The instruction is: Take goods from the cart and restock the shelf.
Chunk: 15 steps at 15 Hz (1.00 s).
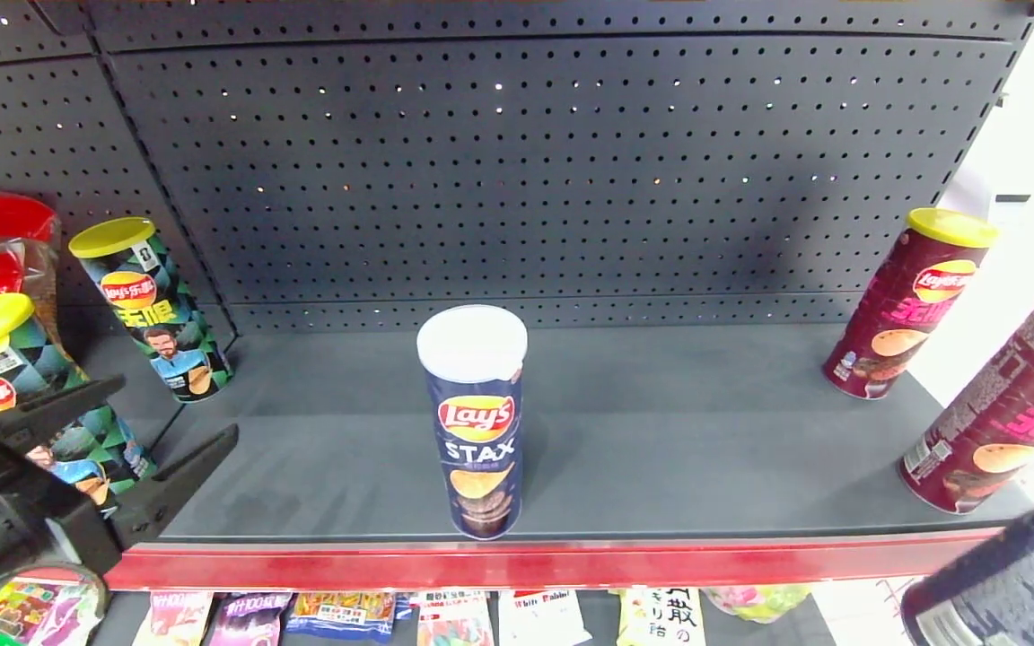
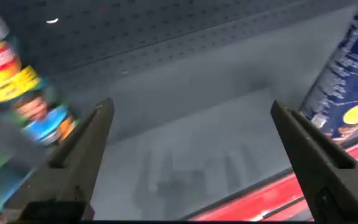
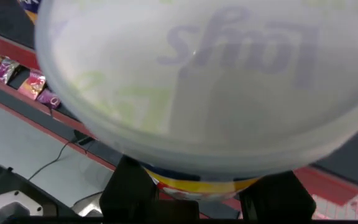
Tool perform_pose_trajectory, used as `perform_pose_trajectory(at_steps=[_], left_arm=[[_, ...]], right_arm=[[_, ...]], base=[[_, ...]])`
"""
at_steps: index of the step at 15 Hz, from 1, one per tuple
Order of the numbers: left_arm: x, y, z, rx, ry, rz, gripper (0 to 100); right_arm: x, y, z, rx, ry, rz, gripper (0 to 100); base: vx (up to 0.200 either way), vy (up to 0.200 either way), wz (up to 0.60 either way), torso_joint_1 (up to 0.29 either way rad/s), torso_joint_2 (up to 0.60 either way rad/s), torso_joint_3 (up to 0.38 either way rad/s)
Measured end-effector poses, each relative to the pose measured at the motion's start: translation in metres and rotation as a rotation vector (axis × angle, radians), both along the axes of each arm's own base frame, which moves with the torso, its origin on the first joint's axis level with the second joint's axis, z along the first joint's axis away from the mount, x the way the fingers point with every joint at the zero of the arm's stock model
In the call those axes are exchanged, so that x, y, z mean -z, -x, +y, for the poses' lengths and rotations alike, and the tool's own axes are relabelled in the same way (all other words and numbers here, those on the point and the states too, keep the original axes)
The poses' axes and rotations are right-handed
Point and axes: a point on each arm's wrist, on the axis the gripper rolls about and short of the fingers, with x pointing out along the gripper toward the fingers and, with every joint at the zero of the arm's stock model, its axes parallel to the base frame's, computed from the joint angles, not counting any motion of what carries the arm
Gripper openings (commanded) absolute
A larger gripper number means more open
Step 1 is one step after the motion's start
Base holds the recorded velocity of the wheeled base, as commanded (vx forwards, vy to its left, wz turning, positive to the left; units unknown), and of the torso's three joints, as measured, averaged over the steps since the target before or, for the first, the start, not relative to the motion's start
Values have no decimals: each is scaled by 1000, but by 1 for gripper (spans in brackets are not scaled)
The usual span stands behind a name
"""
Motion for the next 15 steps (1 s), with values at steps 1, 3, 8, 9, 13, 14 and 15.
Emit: perform_pose_trajectory(at_steps=[1,3,8,9,13,14,15], left_arm=[[2,11,3,-13,-4,26,100],[4,34,9,-25,-19,86,100],[11,109,27,-31,-55,220,100],[11,121,30,-33,-54,205,100],[8,142,35,-43,-29,92,100],[8,143,35,-43,-26,81,100],[8,144,35,-43,-25,76,100]], right_arm=[[-11,-14,5,-30,4,12,0],[-31,-44,19,-87,7,24,0],[-57,-125,74,-236,-7,-5,0],[-58,-139,86,-264,-5,3,0],[-67,-192,132,-340,-4,-3,0],[-66,-205,144,-357,1,-1,0],[-64,-216,154,-375,7,-1,0]], base=[[0,0,0,0,0,0],[0,0,0,0,0,0],[0,0,0,0,0,0],[0,0,0,0,0,0],[0,0,0,0,0,0],[0,0,0,0,0,0],[0,0,0,0,0,0]])
